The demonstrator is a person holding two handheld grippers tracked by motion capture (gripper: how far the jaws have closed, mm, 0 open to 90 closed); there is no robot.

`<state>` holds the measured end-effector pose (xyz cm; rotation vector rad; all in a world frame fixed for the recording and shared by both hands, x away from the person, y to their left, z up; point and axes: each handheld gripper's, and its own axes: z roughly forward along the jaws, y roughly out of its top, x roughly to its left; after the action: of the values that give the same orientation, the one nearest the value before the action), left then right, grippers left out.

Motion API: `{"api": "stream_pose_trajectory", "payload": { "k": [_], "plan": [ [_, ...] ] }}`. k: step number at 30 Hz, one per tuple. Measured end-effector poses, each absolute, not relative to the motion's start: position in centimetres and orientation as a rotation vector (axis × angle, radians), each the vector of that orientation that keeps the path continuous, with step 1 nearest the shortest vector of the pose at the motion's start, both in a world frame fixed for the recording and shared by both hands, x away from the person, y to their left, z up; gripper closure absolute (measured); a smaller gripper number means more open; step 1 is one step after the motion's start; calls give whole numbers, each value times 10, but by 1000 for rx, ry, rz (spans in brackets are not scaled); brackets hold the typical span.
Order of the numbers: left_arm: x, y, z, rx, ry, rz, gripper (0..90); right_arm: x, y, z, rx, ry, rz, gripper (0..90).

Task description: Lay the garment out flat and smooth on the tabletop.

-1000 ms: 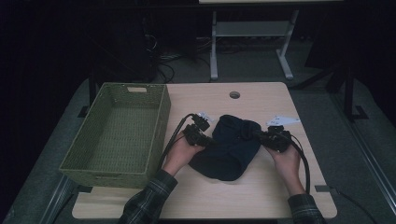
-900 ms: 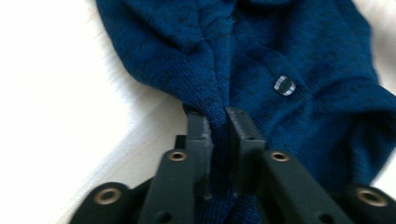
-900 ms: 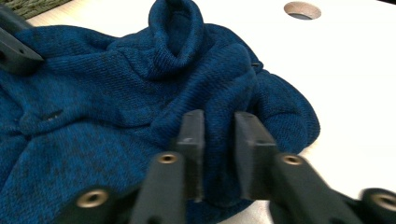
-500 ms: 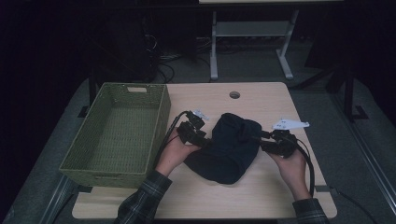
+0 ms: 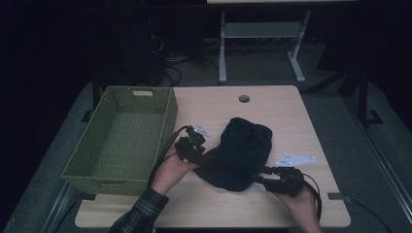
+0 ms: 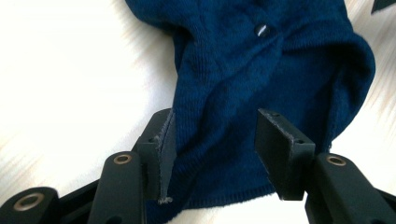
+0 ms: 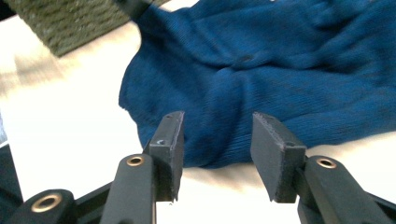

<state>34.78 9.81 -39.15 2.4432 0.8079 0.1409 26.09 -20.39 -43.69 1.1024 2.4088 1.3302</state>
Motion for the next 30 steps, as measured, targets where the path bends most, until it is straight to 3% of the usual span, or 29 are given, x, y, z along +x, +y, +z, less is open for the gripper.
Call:
{"api": "stream_pose_trajectory", "payload": {
  "k": [5, 7, 10, 12, 22, 30],
  "plan": [
    [352, 96, -401, 2476, 837, 155, 532, 263, -186, -445, 1099, 2431, 1263, 551],
    [353, 95, -404, 2489, 843, 156, 594, 266, -182, -448, 1088, 2435, 1236, 607],
    [356, 94, -408, 2497, 850, 129, 760, 269, -178, -449, 1075, 2440, 1173, 785],
    [355, 94, -408, 2485, 860, 111, 814, 270, -180, -447, 1076, 2434, 1156, 845],
    [347, 87, -396, 2409, 820, -7, 835, 291, -206, -418, 1081, 2326, 1118, 873],
    [347, 86, -389, 2371, 799, -1, 835, 322, -214, -394, 1045, 2244, 1163, 874]
  ]
}}
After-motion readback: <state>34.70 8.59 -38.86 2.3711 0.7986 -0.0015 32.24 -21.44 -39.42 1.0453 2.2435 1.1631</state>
